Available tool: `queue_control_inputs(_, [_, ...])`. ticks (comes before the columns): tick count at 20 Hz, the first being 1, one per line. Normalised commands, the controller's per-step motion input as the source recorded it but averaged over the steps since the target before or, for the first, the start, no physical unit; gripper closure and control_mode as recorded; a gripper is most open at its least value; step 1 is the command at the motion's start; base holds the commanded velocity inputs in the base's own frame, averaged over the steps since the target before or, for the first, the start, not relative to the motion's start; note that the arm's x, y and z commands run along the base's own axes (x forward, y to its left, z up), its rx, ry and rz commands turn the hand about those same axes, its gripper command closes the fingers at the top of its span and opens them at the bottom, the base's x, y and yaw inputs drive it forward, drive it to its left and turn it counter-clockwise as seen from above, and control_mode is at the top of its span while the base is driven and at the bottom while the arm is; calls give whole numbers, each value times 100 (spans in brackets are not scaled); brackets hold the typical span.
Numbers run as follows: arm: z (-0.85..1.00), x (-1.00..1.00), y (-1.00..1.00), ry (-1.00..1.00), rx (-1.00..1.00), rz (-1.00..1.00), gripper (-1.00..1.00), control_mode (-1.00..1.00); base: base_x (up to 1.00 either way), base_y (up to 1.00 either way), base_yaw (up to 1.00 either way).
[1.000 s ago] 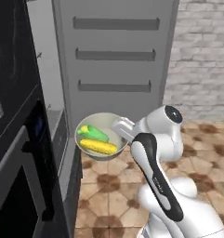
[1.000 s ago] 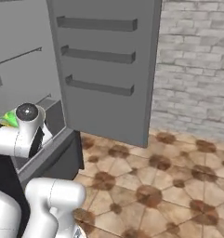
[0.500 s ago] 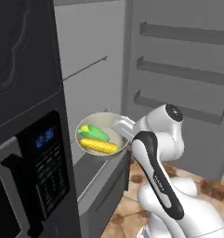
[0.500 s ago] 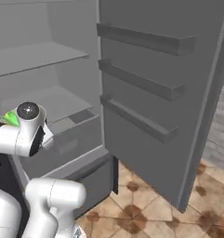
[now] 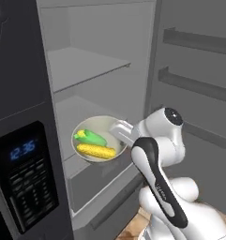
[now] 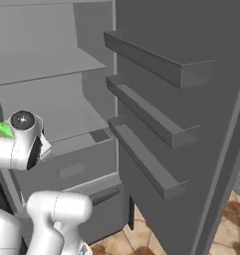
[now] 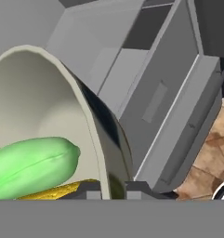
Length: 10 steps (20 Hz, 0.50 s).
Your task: Place the bowl with the corns on the second highest shelf of the fridge. Place the bowl with the fish and steak on the top shelf of the fridge.
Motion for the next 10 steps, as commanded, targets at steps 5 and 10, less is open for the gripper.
queue_control_inputs(5, [0,0,0,0,0,0,100,100,59,-3,24])
queue_control_inputs(10, [-4,30,-27,0,12,-2,100,-100,16,-2,2])
